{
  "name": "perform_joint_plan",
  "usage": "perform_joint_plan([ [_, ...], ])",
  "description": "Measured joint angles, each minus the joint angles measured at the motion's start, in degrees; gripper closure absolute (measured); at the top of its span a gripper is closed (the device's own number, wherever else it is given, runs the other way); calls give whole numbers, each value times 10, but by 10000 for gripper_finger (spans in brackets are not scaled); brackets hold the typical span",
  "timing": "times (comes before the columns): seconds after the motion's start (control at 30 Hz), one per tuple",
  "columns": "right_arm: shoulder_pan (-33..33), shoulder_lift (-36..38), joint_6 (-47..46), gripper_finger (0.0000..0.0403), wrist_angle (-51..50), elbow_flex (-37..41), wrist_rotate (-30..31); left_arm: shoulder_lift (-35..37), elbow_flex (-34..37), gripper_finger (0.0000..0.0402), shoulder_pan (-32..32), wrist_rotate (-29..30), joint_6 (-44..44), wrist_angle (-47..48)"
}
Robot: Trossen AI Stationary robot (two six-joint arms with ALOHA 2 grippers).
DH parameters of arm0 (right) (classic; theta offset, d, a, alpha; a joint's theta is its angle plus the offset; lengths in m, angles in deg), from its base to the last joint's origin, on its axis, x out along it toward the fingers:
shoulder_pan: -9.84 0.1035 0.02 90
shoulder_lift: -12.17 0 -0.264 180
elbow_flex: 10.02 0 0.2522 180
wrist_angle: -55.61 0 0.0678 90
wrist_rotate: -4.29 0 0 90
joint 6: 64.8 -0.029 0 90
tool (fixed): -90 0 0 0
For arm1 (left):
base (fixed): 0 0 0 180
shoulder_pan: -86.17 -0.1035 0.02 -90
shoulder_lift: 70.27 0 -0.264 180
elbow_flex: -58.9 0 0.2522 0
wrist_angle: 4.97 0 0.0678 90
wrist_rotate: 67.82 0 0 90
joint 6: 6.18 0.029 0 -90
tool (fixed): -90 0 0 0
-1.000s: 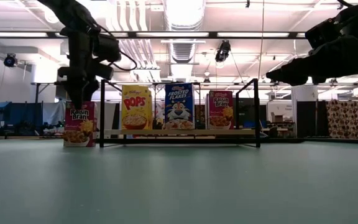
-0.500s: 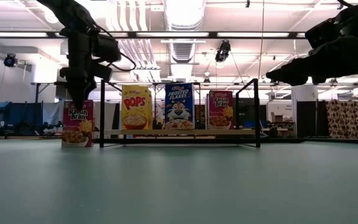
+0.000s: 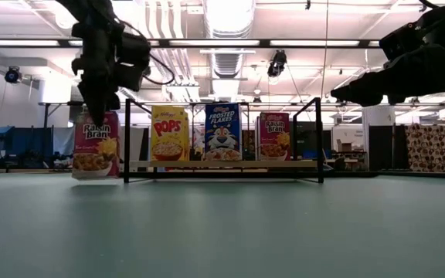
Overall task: Stack cereal on shelf
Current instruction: Move the pink cereal box to the front of the shelf
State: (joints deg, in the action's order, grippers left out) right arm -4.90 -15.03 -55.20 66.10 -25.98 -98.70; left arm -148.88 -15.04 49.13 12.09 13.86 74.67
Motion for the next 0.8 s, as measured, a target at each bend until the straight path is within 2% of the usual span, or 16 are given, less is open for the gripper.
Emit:
perform_joint_plan([
  [0.27, 0, 0, 0, 41, 0, 0, 0, 4, -1, 292, 104, -5, -128, -13],
  [0.43, 0, 0, 0, 41, 0, 0, 0, 4, -1, 292, 165, -3, -134, -69],
  [0.57, 0, 0, 0, 41, 0, 0, 0, 4, -2, 292, 199, -5, -100, -141],
  [0.67, 0, 0, 0, 41, 0, 0, 0, 4, -2, 292, 212, 1, -91, -153],
  [0.8, 0, 0, 0, 41, 0, 0, 0, 4, -2, 293, 219, 15, -134, -149],
])
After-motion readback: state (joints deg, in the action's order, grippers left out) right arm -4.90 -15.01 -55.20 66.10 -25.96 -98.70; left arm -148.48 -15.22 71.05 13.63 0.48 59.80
